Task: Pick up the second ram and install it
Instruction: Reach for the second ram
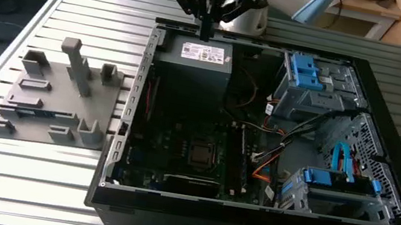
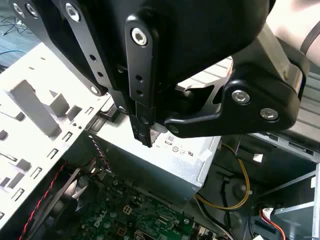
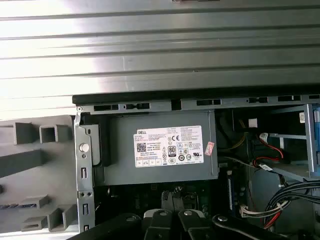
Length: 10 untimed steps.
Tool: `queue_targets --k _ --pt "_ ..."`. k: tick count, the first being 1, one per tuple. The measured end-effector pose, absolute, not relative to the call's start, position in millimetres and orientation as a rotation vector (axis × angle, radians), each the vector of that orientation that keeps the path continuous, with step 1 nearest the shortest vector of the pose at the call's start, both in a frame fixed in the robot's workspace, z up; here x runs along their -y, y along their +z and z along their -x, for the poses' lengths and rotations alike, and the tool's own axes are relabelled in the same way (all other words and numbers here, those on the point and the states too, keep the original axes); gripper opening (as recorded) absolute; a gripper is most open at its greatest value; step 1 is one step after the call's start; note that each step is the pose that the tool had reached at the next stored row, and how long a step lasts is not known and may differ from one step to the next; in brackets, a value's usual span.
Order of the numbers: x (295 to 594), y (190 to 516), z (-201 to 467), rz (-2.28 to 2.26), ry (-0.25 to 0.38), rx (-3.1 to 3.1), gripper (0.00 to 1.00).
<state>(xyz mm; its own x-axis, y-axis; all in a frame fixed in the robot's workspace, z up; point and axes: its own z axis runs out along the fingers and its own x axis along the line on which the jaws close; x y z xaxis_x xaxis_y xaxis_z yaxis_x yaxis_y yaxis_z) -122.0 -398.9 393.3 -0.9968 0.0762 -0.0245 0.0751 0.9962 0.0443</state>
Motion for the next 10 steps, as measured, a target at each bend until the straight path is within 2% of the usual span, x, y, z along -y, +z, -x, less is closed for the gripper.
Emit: queue_targets --k 10 --pt "399.0 393.3 139.5 -0.118 0.068 -3.112 0.1"
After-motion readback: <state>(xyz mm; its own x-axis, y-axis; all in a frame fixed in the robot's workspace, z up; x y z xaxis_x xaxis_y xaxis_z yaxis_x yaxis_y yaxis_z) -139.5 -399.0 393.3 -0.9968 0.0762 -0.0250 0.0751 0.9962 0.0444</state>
